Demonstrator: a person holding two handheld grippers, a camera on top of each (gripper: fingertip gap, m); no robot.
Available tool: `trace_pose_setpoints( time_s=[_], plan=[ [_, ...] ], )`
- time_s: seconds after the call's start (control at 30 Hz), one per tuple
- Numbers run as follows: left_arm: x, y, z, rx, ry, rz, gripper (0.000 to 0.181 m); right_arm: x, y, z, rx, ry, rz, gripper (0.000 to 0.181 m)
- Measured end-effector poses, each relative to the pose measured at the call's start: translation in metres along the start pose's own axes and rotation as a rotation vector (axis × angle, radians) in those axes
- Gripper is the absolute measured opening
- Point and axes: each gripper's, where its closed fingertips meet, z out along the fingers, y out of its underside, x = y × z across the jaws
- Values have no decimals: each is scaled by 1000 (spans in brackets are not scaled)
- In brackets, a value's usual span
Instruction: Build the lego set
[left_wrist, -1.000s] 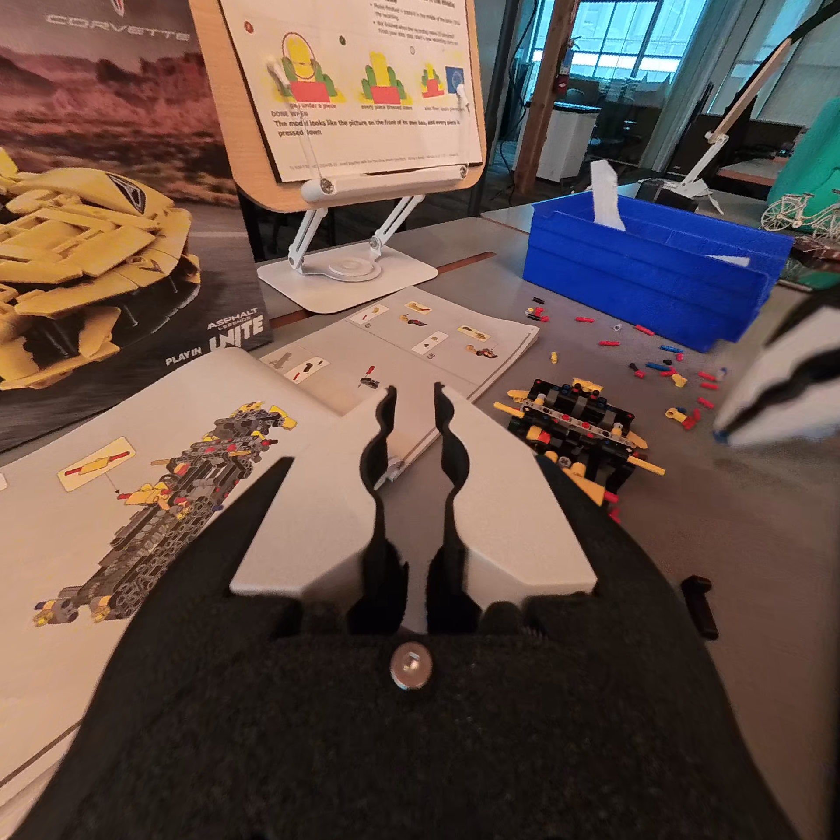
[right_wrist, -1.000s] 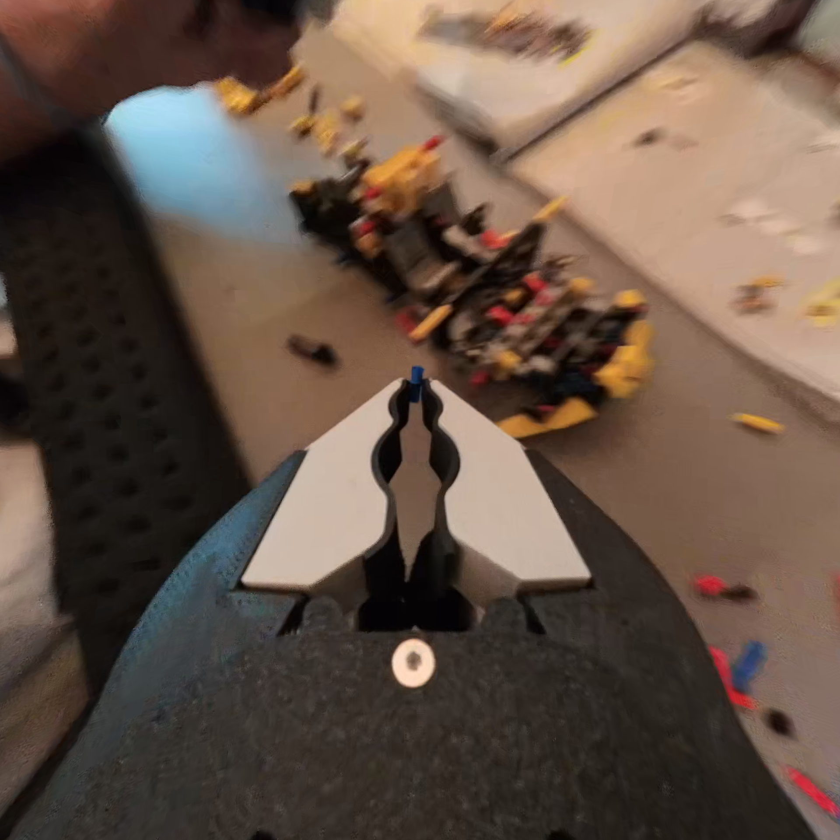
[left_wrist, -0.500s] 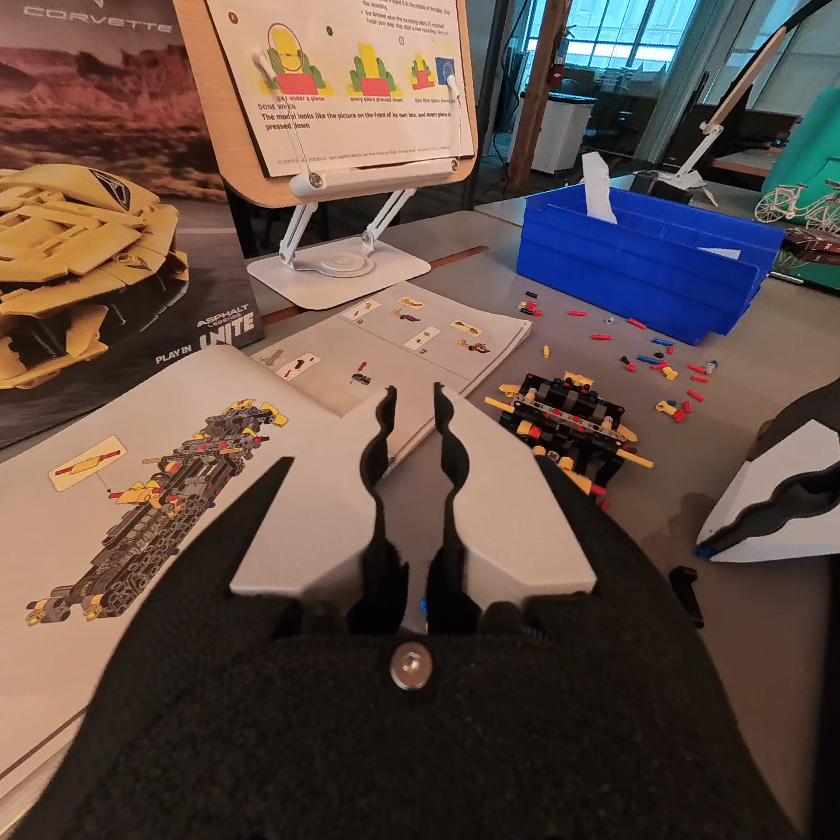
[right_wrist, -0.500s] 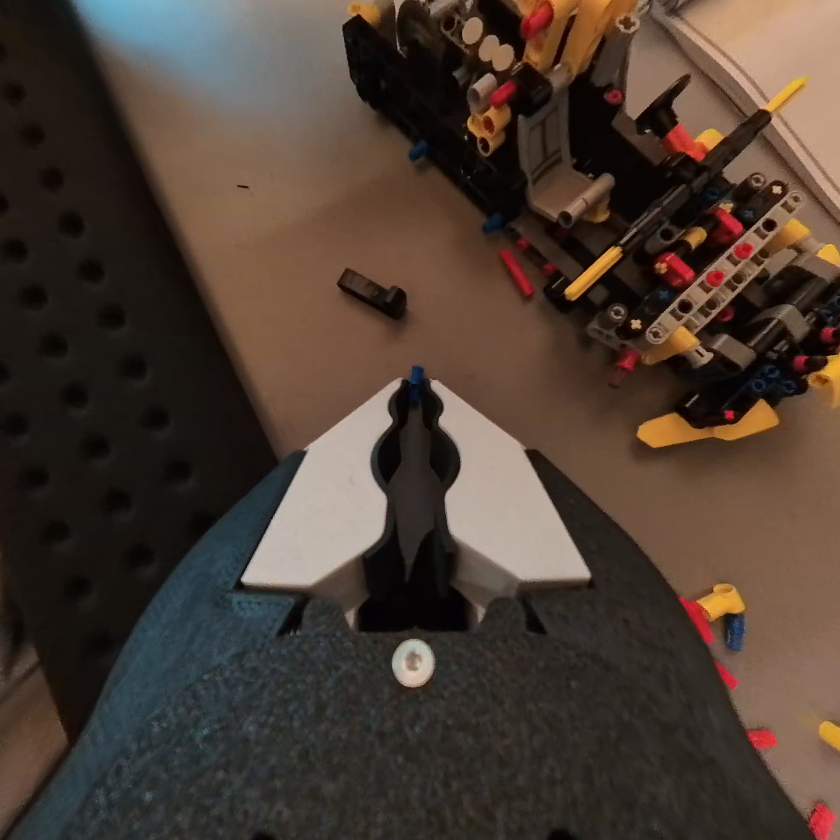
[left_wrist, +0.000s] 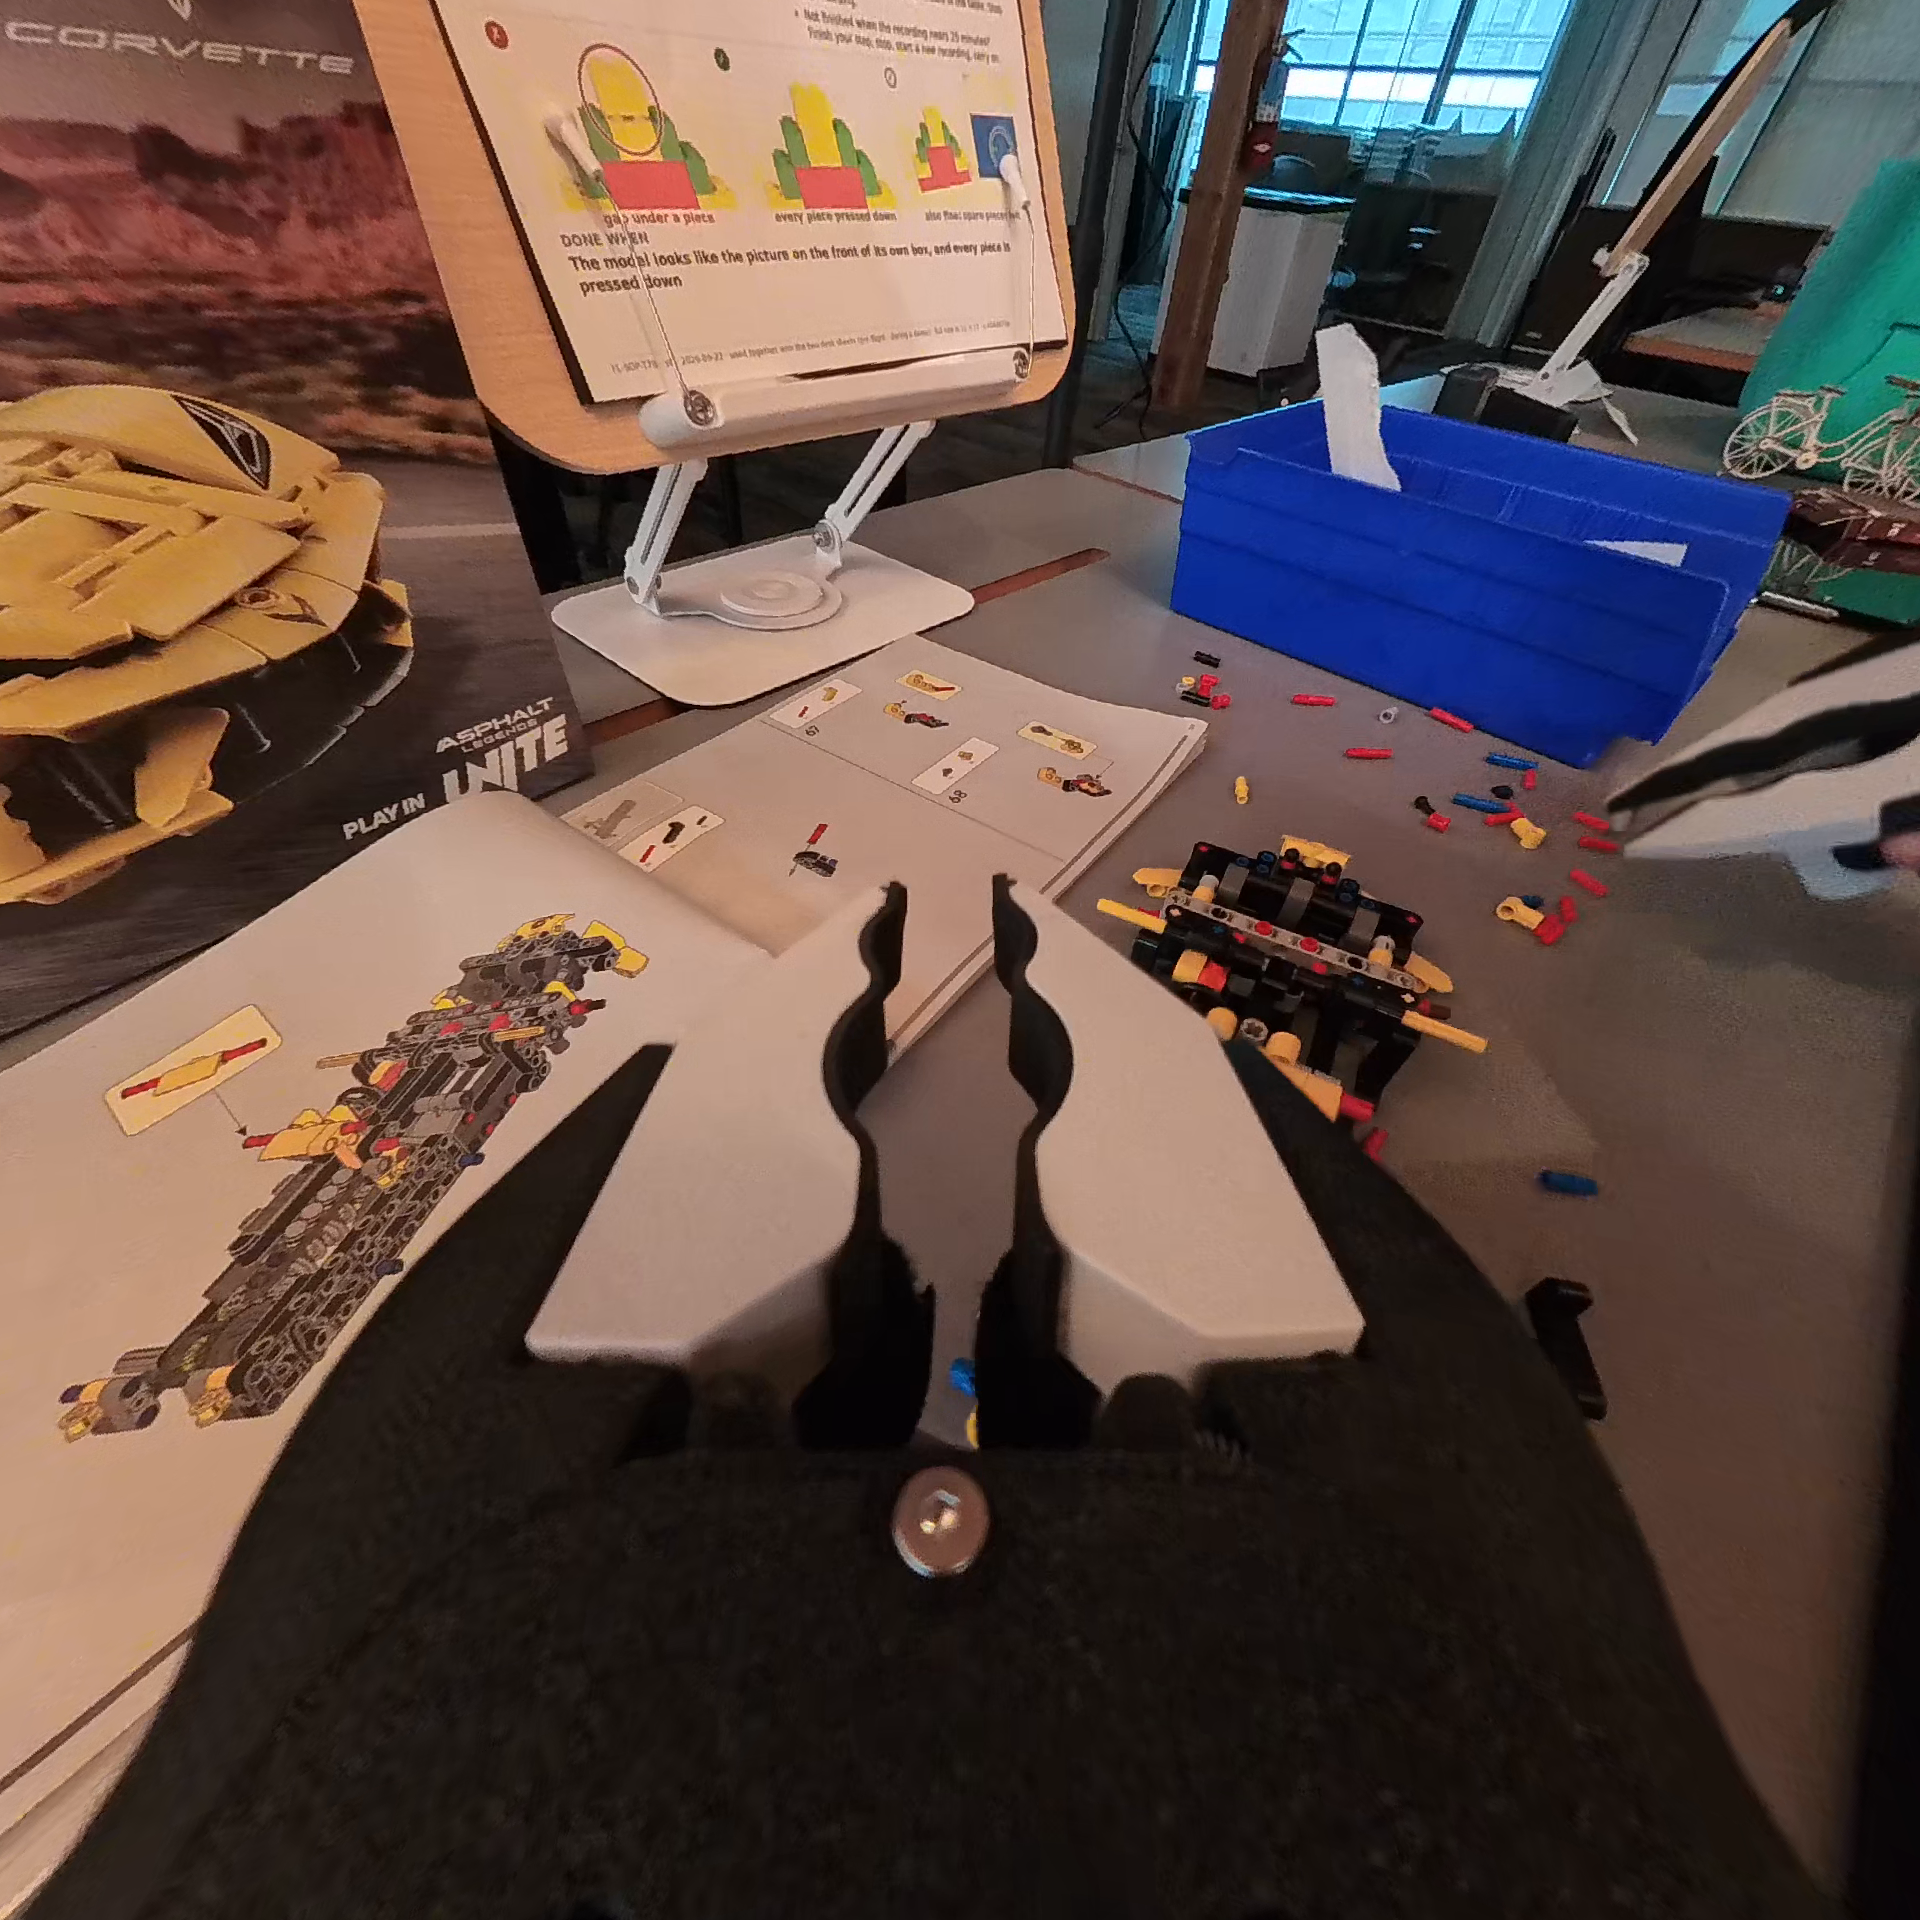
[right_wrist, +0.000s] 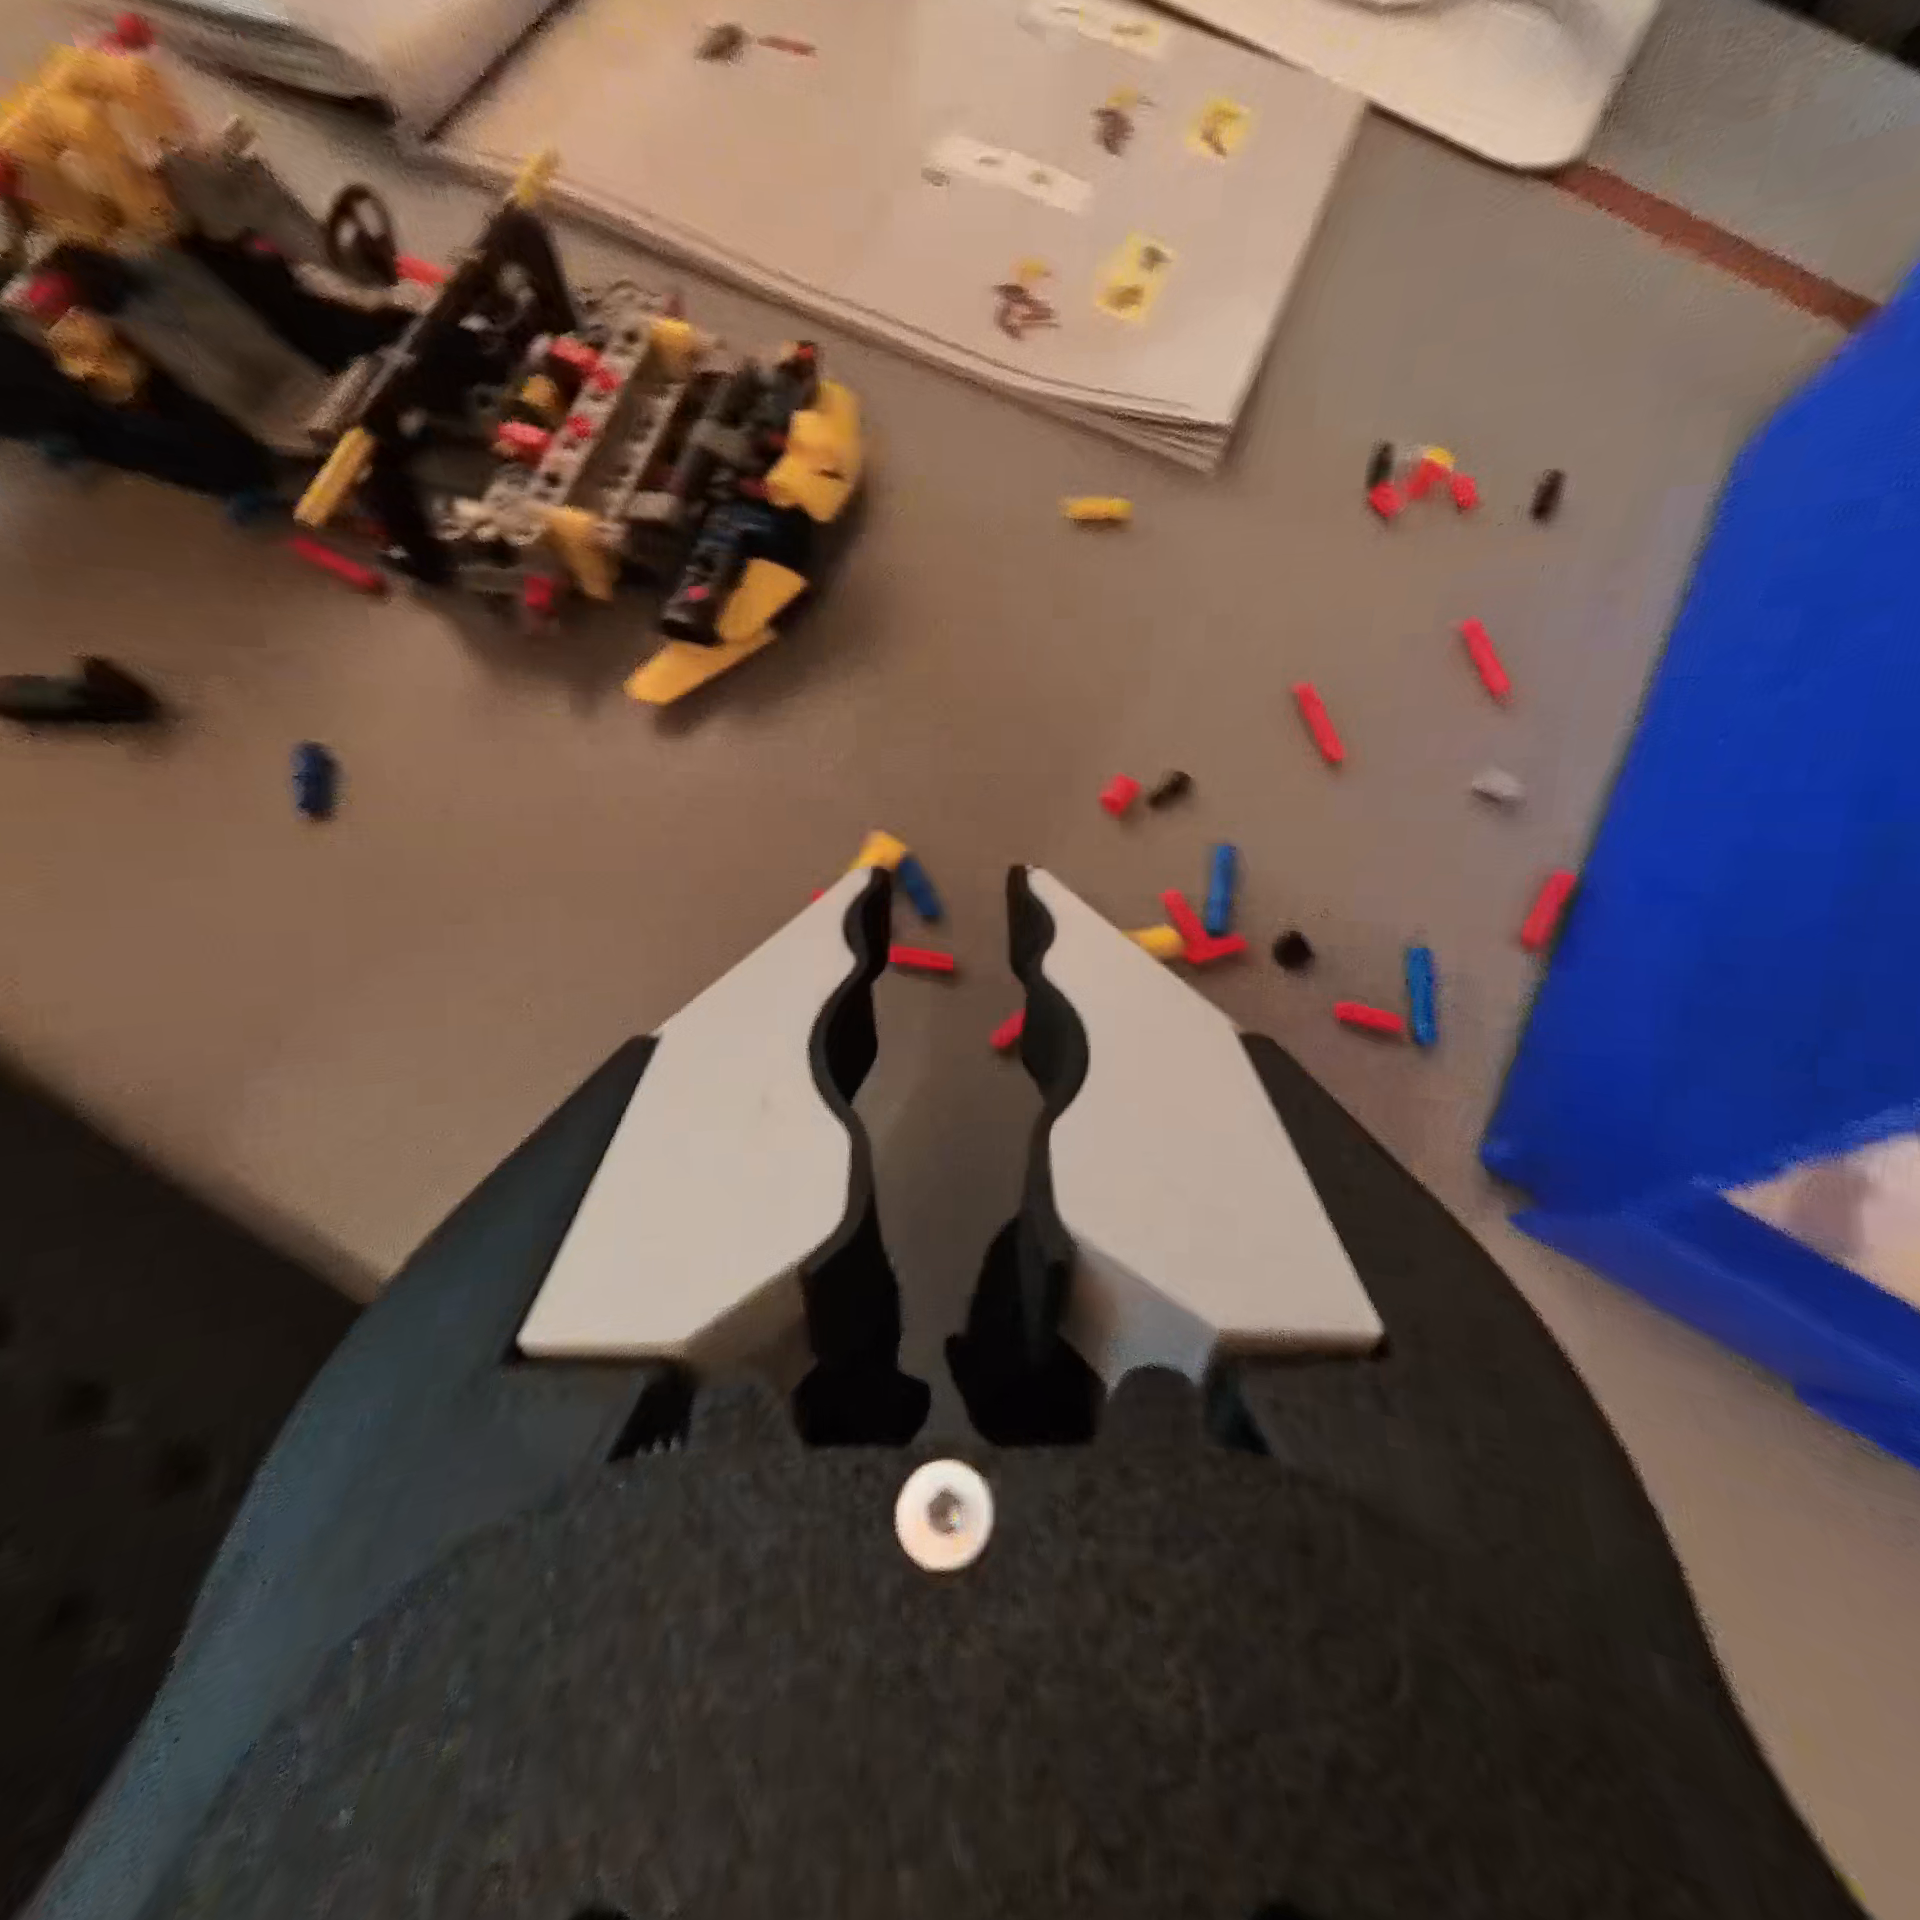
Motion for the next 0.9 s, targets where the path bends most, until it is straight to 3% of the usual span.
trace_pose_setpoints(
  time_s=[0.2, 0.43, 0.53, 0.63, 0.8, 0.9],
  plan=[
    [-5, 4, 1, -11, -17, 4, 17, 40, 19, -10, -4, 87, 118, 19],
    [-2, 6, 3, -22, -4, 2, 17, 49, 52, -21, -19, 122, 203, 19],
    [-1, 7, 4, -26, -1, 6, 17, 43, 53, -24, 6, 102, 233, 19],
    [0, 9, 5, -32, 1, 7, 17, 5, 30, -17, 27, -8, 191, 20],
    [3, 10, 6, -38, 3, 20, 16, -129, -33, 22, 58, -345, -42, 24],
    [3, 10, 5, -37, -2, 32, 16, -152, -34, 52, -14, -333, -156, 22]
  ],
)
